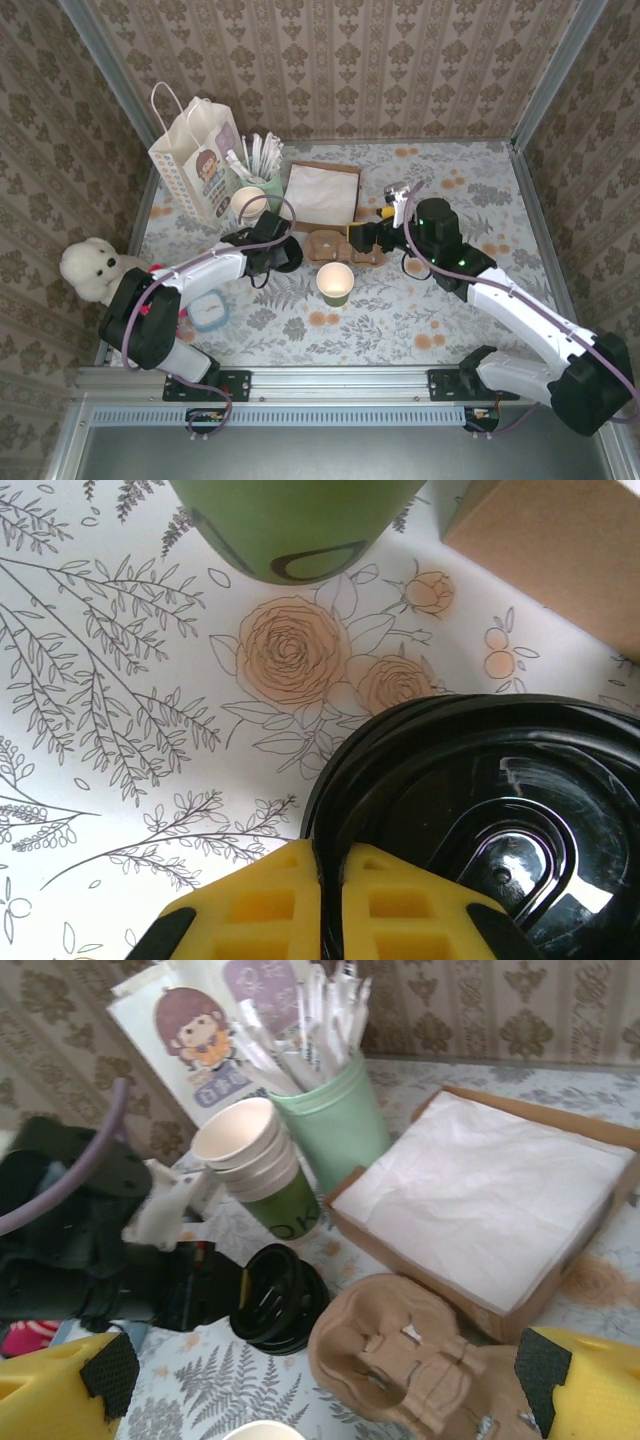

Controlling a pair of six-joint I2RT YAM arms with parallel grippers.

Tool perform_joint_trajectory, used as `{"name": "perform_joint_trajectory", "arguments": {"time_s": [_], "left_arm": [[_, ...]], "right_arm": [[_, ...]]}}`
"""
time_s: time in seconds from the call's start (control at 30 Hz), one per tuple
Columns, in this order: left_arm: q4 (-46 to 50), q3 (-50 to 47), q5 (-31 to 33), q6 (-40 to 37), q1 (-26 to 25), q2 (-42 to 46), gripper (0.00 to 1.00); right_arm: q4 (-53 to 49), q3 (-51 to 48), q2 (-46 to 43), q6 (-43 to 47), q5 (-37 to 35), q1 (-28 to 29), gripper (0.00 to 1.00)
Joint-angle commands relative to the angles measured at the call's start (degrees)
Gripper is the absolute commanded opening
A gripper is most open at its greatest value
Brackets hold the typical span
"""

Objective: Pack the takeout coffee

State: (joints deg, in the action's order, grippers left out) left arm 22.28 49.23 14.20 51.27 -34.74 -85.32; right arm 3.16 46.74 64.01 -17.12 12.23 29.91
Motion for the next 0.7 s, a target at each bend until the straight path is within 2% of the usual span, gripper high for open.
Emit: {"name": "perform_joint_trajectory", "arguments": {"time_s": [0.0, 0.27, 0.4, 0.67], "left_arm": [[-3.34, -0.75, -1.60, -2.82, 0.02, 2.64, 0.04], [-6.14, -2.58, -2.84, -4.82, 0.02, 4.20, 0.04], [-5.87, -2.21, -2.87, -5.62, 0.03, 4.20, 0.04], [-5.67, -2.09, -2.63, -5.92, 0.11, 4.20, 0.04]], "right_arm": [[-1.40, 3.36, 4.58, -4.88, -3.11, 0.50, 0.99], [-10.53, 18.82, 26.45, -10.87, 6.84, 2.29, 0.79], [-11.72, 24.92, 34.81, -12.40, 12.97, 4.31, 0.74], [-14.95, 36.11, 48.87, -16.18, 14.53, 8.40, 0.57]]}}
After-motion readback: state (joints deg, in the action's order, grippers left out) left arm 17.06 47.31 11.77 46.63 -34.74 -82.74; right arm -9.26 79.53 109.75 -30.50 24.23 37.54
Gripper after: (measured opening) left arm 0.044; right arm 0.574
